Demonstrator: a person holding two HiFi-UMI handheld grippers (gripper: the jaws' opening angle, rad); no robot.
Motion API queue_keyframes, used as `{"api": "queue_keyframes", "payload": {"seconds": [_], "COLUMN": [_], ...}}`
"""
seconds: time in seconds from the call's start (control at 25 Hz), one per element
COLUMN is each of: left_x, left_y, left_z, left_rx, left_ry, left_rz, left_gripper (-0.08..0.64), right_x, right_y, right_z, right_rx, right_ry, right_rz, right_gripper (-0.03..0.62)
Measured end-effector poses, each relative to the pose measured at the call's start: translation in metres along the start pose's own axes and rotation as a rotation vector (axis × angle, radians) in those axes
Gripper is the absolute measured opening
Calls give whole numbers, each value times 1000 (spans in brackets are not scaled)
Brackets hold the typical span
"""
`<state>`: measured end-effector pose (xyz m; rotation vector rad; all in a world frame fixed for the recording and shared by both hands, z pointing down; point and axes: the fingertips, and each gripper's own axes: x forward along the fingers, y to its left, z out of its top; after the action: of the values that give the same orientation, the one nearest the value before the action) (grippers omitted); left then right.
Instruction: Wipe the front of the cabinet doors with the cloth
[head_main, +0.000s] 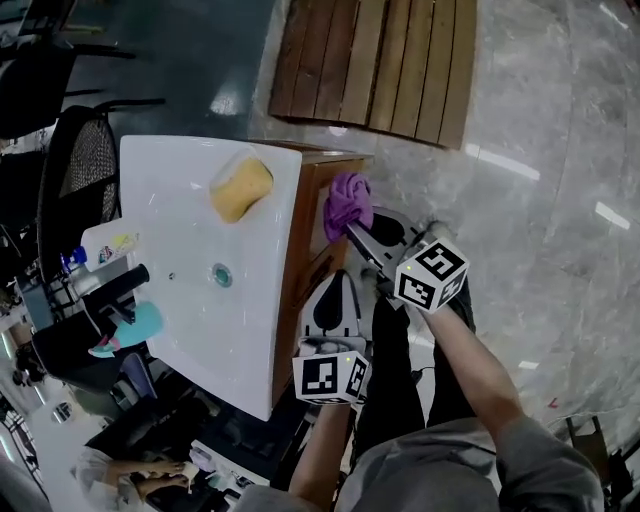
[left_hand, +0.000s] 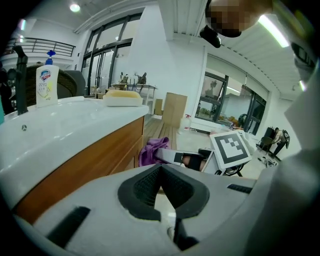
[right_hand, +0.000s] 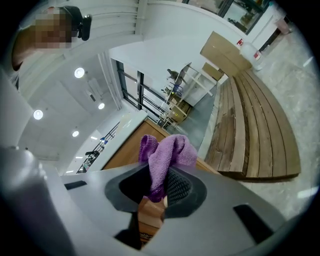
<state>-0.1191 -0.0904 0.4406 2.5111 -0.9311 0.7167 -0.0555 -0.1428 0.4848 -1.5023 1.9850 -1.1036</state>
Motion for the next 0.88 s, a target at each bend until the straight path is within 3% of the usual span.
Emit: {"api": "queue_keyframes", "payload": {"seconds": [0.28, 0.88], "left_x": [16, 30], "left_y": [11, 16], "left_z": [-10, -29], "left_rx": [37, 13], "left_ry": [23, 56], "left_rz": [-11, -8], "left_gripper": [6, 6], "right_x": [26, 53], "right_y": [-6, -15], "right_z": [-11, -8], "right_rx": [2, -5], "right_ry": [11, 18], "right_rz": [34, 16], "right_gripper": [74, 64]}}
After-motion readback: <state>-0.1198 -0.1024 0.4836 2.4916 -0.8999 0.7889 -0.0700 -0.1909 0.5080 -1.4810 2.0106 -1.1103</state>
